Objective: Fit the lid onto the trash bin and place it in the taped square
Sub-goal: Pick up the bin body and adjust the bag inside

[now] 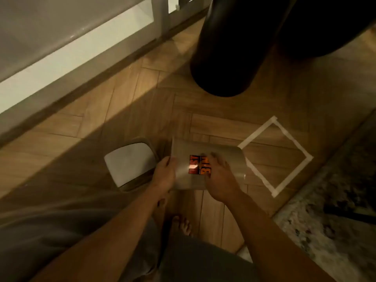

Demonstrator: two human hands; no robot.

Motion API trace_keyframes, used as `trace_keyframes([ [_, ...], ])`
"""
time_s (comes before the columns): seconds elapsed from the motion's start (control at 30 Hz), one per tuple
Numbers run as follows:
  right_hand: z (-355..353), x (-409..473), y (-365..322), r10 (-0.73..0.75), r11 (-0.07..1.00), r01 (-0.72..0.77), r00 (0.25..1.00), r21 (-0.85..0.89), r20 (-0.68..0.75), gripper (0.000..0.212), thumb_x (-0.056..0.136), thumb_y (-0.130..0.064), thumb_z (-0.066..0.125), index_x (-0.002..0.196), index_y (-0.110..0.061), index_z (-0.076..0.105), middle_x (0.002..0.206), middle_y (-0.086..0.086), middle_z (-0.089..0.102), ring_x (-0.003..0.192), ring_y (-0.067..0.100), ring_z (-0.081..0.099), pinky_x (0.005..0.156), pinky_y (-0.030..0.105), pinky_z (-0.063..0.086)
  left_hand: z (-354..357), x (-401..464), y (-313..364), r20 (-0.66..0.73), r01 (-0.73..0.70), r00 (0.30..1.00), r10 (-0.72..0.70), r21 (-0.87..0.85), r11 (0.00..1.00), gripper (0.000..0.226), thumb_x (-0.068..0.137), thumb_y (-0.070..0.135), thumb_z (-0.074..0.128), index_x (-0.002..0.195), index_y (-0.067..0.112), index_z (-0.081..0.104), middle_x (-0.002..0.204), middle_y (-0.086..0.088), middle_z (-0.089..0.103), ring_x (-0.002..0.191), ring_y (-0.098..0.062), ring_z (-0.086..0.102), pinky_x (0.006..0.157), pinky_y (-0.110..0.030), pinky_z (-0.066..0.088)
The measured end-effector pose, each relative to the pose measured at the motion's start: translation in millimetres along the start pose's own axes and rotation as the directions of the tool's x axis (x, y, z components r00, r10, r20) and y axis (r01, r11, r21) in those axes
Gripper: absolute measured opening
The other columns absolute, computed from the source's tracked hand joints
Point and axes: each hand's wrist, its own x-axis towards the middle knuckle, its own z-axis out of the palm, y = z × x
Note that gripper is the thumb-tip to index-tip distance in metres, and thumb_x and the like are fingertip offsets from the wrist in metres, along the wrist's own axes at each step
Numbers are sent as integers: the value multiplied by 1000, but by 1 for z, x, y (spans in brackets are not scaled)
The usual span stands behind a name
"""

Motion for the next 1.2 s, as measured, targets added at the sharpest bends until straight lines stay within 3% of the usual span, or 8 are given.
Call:
trace_keyframes([
  [0.1, 8, 6, 6, 7, 979, -7, 1000, -202, 1, 77, 97, -19, 60, 164, -22, 24, 170, 10, 14, 156, 35, 13, 122, 56, 30, 4, 7, 0, -17, -65, 998, 64, -20, 998, 31, 108, 32, 43, 121, 15, 65, 114, -8, 71, 101, -24, 69, 82, -35, 57],
  [0.3, 16, 13, 4, 51, 975, -47, 999, -215, 9, 79, 97, -26, 59, 166, -23, 19, 172, 10, 8, 159, 35, 5, 126, 55, 22, -8, 16, 5, 2, -75, 997, 75, -32, 997, 34, 107, 29, 47, 136, 26, 63, 120, 0, 72, 106, -18, 71, 94, -43, 59],
  [0.53, -10, 5, -2, 74, 993, -69, 996, -100, 48, 60, 97, -24, 59, 154, -19, 42, 155, 9, 37, 143, 36, 38, 115, 51, 39, 0, -3, 16, 29, -208, 978, 206, 102, 973, 34, 106, 22, 47, 135, 21, 64, 124, 0, 70, 112, -17, 66, 101, -41, 54],
  [0.67, -49, -10, -18, -8, 1000, 9, 999, 10, -36, 47, 102, -19, 58, 148, -21, 54, 141, 5, 60, 125, 26, 60, 97, 34, 47, 11, -26, 32, 121, -353, 934, 336, 163, 921, 32, 106, 21, 48, 132, 18, 66, 120, 1, 71, 108, -13, 68, 98, -37, 55],
  [0.77, -82, -23, -26, -60, 996, 71, 984, 58, -171, 46, 104, -24, 56, 150, -22, 53, 147, 4, 57, 131, 24, 57, 94, 27, 40, 16, -42, 40, 190, -442, 895, 403, 266, 857, 29, 106, 21, 49, 129, 15, 67, 113, 5, 68, 98, -5, 63, 88, -25, 51],
  [0.87, -108, -37, -29, 1, 985, 45, 965, 167, -263, 48, 105, -27, 56, 152, -20, 51, 155, 3, 51, 132, 22, 56, 99, 28, 41, 15, -52, 36, 228, -478, 877, 422, 322, 818, 27, 105, 20, 52, 121, 7, 70, 110, -5, 71, 101, -20, 67, 87, -37, 54],
  [0.97, -119, -52, -28, 55, 969, 15, 960, 247, -274, 49, 106, -30, 55, 154, -22, 48, 155, 1, 52, 117, 11, 56, 94, 28, 40, 14, -62, 27, 269, -497, 864, 426, 314, 809, 25, 104, 15, 55, 116, 0, 71, 107, -14, 74, 101, -28, 70, 85, -39, 54],
  [1.2, -112, -56, -21, 123, 935, -33, 964, 353, -236, 68, 102, -42, 61, 161, -21, 34, 162, 6, 42, 148, 27, 42, 112, 39, 40, 22, -76, 21, 475, -596, 780, 407, 368, 713, 21, 101, 23, 59, 110, 11, 74, 102, 0, 75, 97, -15, 70, 85, -42, 57],
])
